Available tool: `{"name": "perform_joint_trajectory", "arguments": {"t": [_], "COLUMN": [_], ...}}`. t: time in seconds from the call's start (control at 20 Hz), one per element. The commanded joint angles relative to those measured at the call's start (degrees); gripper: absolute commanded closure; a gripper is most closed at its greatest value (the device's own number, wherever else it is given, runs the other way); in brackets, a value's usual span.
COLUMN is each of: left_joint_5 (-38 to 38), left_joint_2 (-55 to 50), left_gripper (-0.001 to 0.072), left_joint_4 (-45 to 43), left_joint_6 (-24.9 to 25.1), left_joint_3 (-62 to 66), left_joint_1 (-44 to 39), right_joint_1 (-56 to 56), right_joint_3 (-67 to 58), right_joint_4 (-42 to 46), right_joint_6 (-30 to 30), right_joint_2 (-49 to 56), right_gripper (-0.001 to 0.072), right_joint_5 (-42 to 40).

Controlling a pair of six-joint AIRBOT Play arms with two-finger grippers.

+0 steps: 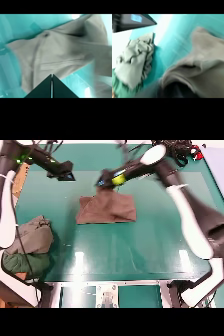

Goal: Fold the shirts.

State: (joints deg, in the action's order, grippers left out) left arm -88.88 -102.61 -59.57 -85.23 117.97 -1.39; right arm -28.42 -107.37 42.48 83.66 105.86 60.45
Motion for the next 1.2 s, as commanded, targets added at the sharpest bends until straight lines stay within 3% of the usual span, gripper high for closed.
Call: {"name": "perform_joint_trajectory", "arguments": {"t": [0.0,0.1,0.3,0.45,0.5,0.55,0.85,1.1,1.15], "left_joint_5": [-1.9,-1.8,-1.5,-0.6,-0.6,-0.5,-0.1,-0.8,-0.9], "left_joint_2": [0.9,0.9,0.9,0.9,0.9,0.9,0.9,0.9,0.9], "left_gripper": [0.0684,0.0683,0.0684,0.0683,0.0683,0.0683,0.0684,0.0684,0.0684], "left_joint_4": [-0.5,-0.5,-1.0,-1.0,-1.0,-1.0,-2.7,-3.2,-3.2], "left_joint_6": [0.3,1.0,1.7,1.7,1.7,1.7,1.2,1.2,1.2], "left_joint_3": [0.0,0.0,0.0,0.0,0.0,0.0,0.0,0.0,0.0], "left_joint_1": [4.4,6.1,7.2,7.2,7.2,7.2,7.2,7.2,7.2], "right_joint_1": [-10.2,-7.1,10.7,23.7,26.7,29.1,29.4,20.7,19.8], "right_joint_3": [0.0,-0.1,0.0,0.5,1.9,4.2,21.4,22.2,20.9], "right_joint_4": [-1.4,1.2,13.1,17.2,17.4,17.1,5.6,-7.3,-7.6], "right_joint_6": [0.4,0.9,7.9,7.7,7.6,7.6,-0.4,-5.3,-5.3], "right_joint_2": [9.2,8.5,2.8,1.8,1.8,1.8,3.0,6.4,6.4], "right_gripper": [0.0265,0.0265,0.0264,0.0261,0.0229,0.0168,0.0168,0.0177,0.0491], "right_joint_5": [-18.4,-16.9,2.6,15.9,17.0,16.9,8.9,6.6,6.1]}}
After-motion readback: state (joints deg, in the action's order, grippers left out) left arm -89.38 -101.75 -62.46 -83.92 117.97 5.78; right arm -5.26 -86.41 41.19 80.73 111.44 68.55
